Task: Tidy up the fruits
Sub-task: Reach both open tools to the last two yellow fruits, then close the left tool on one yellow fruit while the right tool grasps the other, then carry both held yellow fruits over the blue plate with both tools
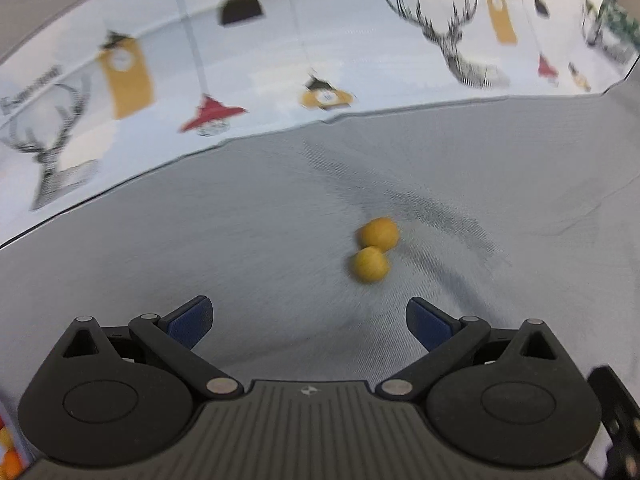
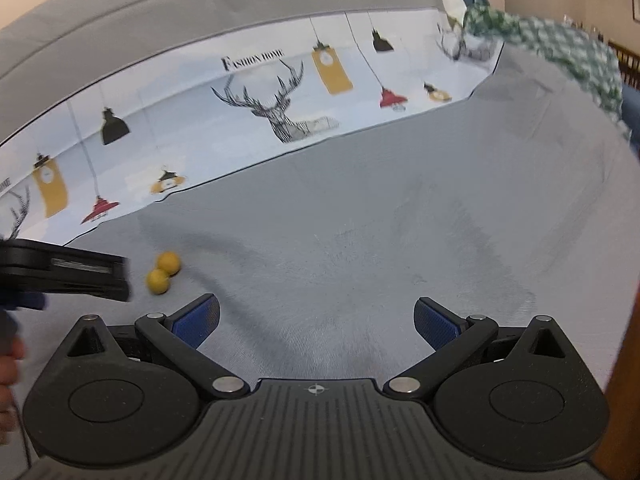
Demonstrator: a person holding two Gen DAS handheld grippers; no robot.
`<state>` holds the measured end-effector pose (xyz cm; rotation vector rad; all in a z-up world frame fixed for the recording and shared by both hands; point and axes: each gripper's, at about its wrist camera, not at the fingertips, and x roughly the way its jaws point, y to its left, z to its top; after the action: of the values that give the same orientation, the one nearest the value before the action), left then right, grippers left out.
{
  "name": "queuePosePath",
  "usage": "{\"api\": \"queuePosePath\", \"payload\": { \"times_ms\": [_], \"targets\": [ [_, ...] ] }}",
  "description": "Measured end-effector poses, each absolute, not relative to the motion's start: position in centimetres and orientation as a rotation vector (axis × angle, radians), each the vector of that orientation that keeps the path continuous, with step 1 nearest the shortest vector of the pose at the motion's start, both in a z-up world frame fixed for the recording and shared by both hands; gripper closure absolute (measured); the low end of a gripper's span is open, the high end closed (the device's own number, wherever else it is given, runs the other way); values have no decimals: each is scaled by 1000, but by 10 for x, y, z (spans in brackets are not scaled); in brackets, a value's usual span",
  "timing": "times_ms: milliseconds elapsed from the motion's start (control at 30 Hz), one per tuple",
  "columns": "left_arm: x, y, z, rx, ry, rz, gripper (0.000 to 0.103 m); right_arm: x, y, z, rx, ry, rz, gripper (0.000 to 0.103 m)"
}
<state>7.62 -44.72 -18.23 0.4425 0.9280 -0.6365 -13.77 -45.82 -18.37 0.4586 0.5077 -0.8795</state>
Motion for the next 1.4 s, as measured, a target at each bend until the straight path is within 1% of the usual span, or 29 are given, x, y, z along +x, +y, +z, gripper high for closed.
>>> {"api": "queuePosePath", "payload": {
  "times_ms": [100, 133, 167, 200, 233, 267, 300, 333, 367, 500, 733, 767, 800, 867, 900, 933, 967, 1000, 1033, 1067, 1100, 1133, 1167, 1400],
  "targets": [
    [92, -468, -206, 417, 966, -633, 1, -124, -473, -195, 474, 515, -873, 1],
    [98, -472, -212, 407, 974, -637, 3, -119, -477, -197, 476, 519, -870, 1],
    [102, -473, -217, 394, 977, -649, 16, -115, -480, -200, 476, 523, -869, 1],
    [105, -473, -219, 390, 978, -656, 25, -111, -483, -202, 474, 525, -868, 1],
    [106, -472, -219, 394, 948, -652, 31, -107, -486, -205, 467, 526, -868, 1],
    [106, -468, -217, 386, 910, -658, 48, -102, -488, -207, 460, 527, -868, 1],
    [109, -464, -217, 383, 904, -669, 58, -98, -490, -209, 453, 528, -866, 1],
    [113, -461, -217, 380, 906, -674, 63, -92, -492, -210, 442, 528, -860, 1],
    [116, -457, -216, 371, 907, -681, 70, -85, -493, -212, 427, 527, -852, 1],
    [134, -435, -212, 368, 909, -654, 71, -51, -489, -215, 331, 517, -718, 1],
    [170, -395, -208, 348, 936, -657, 71, 13, -465, -231, 162, 585, -480, 1],
    [172, -394, -208, 352, 940, -671, 70, 21, -463, -233, 140, 598, -476, 1],
    [173, -393, -208, 355, 943, -684, 67, 27, -461, -236, 121, 606, -473, 6],
    [172, -393, -208, 366, 939, -708, 63, 37, -458, -238, 98, 607, -454, 8],
    [170, -392, -208, 369, 936, -716, 59, 39, -459, -237, 97, 599, -454, 15],
    [168, -391, -208, 371, 931, -728, 58, 41, -460, -237, 103, 594, -447, 17],
    [165, -390, -209, 377, 918, -734, 58, 43, -461, -236, 108, 593, -448, 22],
    [163, -390, -210, 386, 908, -740, 58, 44, -461, -236, 111, 589, -455, 33],
    [161, -388, -210, 389, 903, -749, 58, 44, -461, -236, 109, 584, -465, 38],
    [160, -387, -211, 389, 901, -756, 61, 44, -461, -236, 107, 580, -473, 49],
    [159, -386, -211, 389, 898, -761, 71, 43, -461, -237, 102, 575, -484, 65],
    [159, -384, -210, 387, 899, -767, 75, 41, -461, -237, 94, 575, -498, 72],
    [159, -383, -210, 388, 903, -770, 75, 39, -463, -236, 94, 578, -505, 73],
    [148, -368, -195, 369, 934, -725, 75, 3, -452, -216, 192, 525, -534, 73]
  ]
}}
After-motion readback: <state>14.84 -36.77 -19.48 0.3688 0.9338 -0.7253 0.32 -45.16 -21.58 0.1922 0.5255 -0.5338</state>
